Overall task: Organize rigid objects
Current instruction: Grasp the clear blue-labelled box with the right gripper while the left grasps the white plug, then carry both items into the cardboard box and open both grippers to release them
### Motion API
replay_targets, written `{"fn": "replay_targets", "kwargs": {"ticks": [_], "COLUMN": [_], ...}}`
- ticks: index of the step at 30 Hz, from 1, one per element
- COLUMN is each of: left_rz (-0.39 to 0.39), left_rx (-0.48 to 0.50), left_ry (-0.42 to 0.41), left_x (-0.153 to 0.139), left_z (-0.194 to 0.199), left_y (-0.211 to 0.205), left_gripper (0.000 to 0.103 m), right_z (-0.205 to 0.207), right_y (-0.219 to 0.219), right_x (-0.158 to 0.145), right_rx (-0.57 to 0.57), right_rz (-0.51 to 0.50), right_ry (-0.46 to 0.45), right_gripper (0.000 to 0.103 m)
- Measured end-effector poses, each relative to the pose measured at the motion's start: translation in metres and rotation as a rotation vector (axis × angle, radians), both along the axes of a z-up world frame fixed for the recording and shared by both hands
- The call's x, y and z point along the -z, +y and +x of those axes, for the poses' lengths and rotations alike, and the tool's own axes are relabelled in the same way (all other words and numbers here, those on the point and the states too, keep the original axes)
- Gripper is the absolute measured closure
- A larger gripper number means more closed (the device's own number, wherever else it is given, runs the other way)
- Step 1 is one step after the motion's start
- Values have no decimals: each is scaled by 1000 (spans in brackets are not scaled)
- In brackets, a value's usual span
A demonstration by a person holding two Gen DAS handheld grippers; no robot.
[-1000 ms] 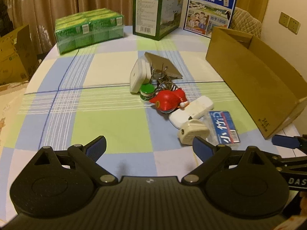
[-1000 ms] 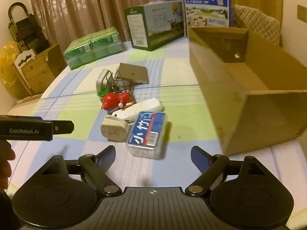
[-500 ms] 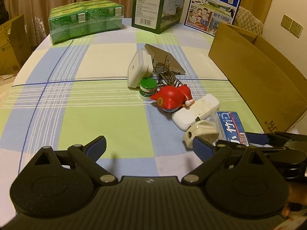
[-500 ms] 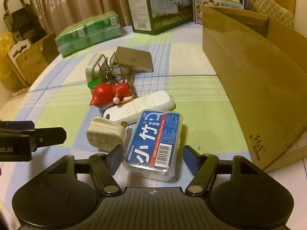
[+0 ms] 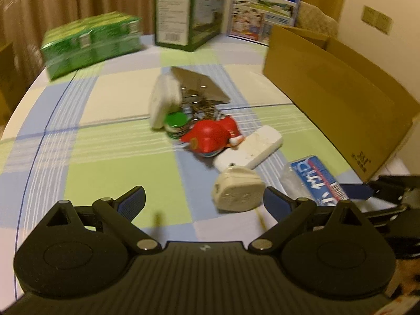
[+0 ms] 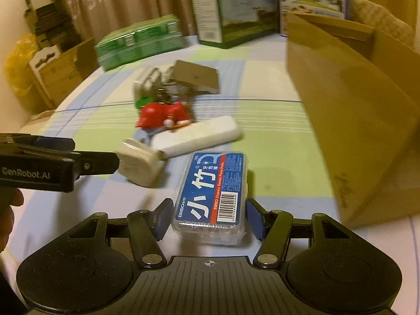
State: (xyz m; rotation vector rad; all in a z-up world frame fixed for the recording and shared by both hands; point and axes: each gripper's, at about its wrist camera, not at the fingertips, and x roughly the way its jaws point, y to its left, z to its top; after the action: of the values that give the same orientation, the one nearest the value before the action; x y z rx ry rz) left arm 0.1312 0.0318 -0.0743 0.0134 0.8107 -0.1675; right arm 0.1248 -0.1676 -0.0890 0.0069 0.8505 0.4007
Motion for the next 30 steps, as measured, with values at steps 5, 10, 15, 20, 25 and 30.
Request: {"fn": "replay_targets", "kwargs": {"ticks": [5, 10, 15, 20, 25, 30], "left_rz": [57, 113, 201, 267, 225, 170], "left_rx": [50, 64, 108, 159, 153, 110], "left_ry": [-24, -43, -73, -57, -15, -5], "left_x": [11, 23, 29, 33, 25, 7], "left_z": [6, 9, 14, 14, 6, -11], "left_y": [-26, -43, -56, -61, -56, -48], "left_gripper": [17, 29, 48, 58, 58, 58], "right_z": [-5, -7, -5, -5, -6, -16], "right_y": [-15, -20, -22, -22, -21, -20], "right_x": [0, 0, 2, 3, -1, -15], "right_rx": [38, 48, 52, 55, 54, 42], "right_rz": [-6, -8, -3, -1, 5, 8], "right_ry": [-1, -5, -2, -1, -10, -39], "right_gripper": [46, 46, 46, 46, 47, 47]}}
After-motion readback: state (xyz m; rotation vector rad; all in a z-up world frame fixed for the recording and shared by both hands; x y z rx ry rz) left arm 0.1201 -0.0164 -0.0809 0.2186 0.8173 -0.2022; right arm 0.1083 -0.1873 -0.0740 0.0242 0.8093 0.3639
